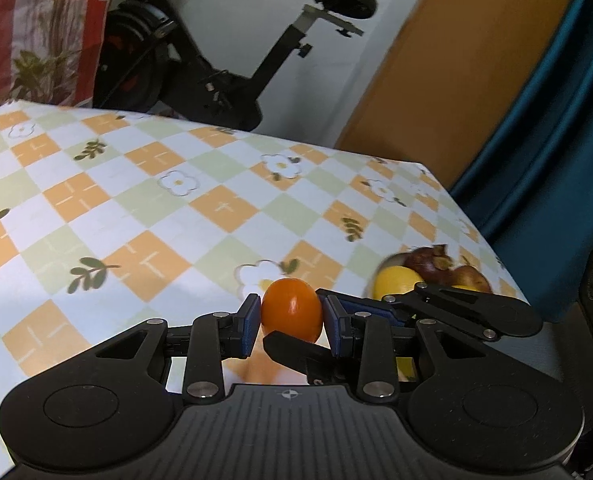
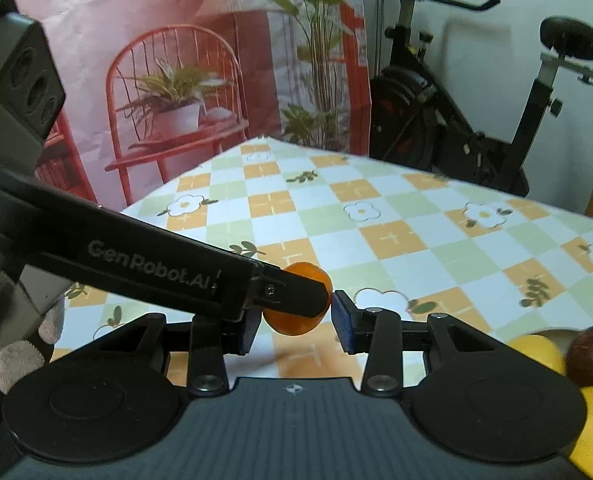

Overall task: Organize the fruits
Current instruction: 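Close the left tool around the tangerine and lift it, then carry the tangerine with the left tool over the plate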

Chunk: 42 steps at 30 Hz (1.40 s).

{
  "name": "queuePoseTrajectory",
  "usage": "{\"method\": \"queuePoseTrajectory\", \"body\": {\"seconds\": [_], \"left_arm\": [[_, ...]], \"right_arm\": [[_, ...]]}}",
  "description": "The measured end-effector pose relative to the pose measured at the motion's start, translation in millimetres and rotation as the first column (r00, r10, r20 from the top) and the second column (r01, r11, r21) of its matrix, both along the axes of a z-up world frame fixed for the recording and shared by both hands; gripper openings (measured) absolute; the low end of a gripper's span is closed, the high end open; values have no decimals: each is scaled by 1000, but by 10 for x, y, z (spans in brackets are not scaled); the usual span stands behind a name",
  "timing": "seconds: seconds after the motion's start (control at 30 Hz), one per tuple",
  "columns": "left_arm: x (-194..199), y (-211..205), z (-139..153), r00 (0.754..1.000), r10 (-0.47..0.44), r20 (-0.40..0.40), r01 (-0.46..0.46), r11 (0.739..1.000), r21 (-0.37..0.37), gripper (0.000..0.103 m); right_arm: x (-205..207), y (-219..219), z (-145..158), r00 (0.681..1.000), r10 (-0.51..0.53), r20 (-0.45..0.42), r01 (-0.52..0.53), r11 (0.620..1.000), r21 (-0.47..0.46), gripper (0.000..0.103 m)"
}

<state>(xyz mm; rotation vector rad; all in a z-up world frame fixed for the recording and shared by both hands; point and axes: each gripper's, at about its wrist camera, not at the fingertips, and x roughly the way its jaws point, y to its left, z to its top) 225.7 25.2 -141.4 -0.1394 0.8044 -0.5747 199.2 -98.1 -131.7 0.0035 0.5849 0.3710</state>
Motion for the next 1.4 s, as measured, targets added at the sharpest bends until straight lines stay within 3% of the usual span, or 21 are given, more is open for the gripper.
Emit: {"method": "queuePoseTrajectory", "body": {"seconds": [0.2, 0.5, 0.77, 1.0, 1.2, 1.4], "left_arm": [[-143, -307, 67, 999, -49, 10, 49, 999, 23, 36], [-319, -674, 128, 994, -108, 5, 107, 994, 32, 36], [-482, -1161, 230, 979, -200, 25, 199, 979, 40, 36], [-556, -1599, 121, 965, -262, -5, 262, 963, 60, 36], [-648, -1904, 38, 946, -324, -3, 321, 937, 139, 36], [-592, -1936, -107, 944, -328, -41, 330, 929, 170, 36]], "right_arm": [[-319, -226, 136, 998, -23, 54, 23, 1000, 5, 39], [-647, -592, 140, 994, -90, 67, 87, 995, 45, 39], [-978, -1004, 254, 981, -161, 109, 154, 986, 67, 39], [-1195, -1387, 226, 968, -234, 88, 228, 971, 72, 39], [-1356, -1670, 89, 949, -311, 50, 303, 944, 130, 39], [-1372, -1825, -78, 940, -339, -26, 338, 920, 197, 39]]}}
